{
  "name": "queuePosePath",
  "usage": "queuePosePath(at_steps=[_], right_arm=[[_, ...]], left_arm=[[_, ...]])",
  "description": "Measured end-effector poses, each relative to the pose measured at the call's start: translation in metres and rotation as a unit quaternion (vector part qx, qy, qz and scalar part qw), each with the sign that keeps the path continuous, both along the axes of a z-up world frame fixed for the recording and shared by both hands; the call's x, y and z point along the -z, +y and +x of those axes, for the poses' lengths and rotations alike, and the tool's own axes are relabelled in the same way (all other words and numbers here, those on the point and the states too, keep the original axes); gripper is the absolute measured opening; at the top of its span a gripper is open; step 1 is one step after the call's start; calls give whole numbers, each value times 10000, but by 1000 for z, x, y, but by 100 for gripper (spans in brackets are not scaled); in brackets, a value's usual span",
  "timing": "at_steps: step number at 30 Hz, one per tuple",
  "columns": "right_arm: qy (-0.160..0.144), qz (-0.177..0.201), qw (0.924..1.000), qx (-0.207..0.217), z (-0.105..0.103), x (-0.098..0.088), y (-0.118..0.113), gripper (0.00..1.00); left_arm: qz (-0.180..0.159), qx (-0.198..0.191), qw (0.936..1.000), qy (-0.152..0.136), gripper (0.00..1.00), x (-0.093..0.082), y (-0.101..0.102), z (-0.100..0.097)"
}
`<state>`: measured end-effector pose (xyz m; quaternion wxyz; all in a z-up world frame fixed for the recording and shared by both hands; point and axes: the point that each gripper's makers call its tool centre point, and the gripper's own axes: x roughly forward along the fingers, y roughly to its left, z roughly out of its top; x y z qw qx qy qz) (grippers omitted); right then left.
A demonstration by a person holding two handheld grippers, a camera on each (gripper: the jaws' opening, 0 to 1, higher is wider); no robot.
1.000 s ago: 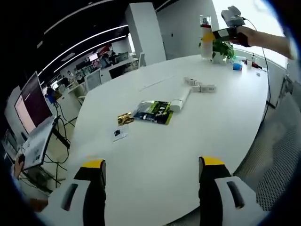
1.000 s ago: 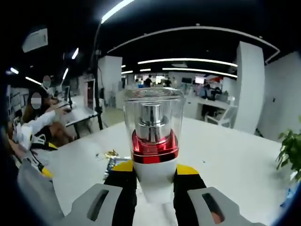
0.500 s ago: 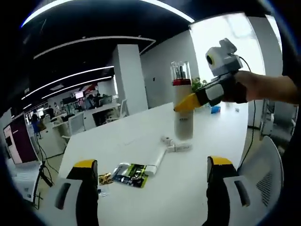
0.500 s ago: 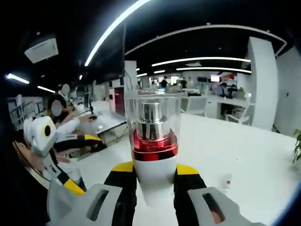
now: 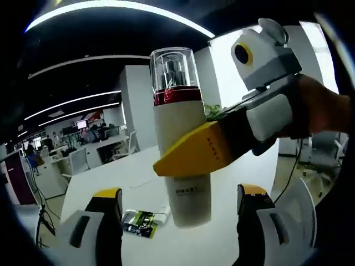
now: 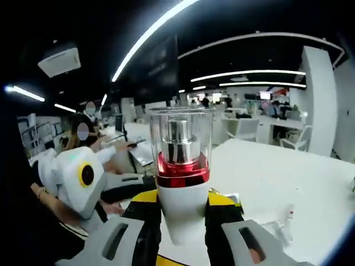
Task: Arrange the skincare products in the storage area until every visible bottle or jar stands upright without overlapping.
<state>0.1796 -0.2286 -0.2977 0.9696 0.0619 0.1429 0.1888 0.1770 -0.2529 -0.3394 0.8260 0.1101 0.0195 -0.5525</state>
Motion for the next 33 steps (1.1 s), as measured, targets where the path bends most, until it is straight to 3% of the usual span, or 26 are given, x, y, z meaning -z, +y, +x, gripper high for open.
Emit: queuePosePath(at_steps=[5,10,15,18,22,24,27,33], right_arm=[[90,-165,9998,58,-3,8,4,22],[36,-96,9999,68,-4,2,6,22],[-90,-227,9997,4,-5,-4,15,22],[-72,-237,9997,-32,-5,-3,15,22],[-37,-165,9999,-10,-6,-3,13,22],[-42,-152,9999,-2,-7,-4,13,22],[-68,-138,9999,20,-7,-8,13,22],[-73,-383,9990,-207,-6,-12,14,22]], left_arm=[[-196,-74,9997,-126,64,-18,2,0],[-17,-88,9997,-207,59,-13,1,0],[-113,-10,9993,-359,35,-22,-2,-5],[-42,-48,9992,-388,37,-20,-3,-3],[-129,-67,9998,-103,33,-19,-3,-4],[-385,-52,9983,431,31,-22,-2,-3],[-247,-3,9994,225,31,-26,-3,-4],[-359,275,9972,588,31,-32,-6,-9]])
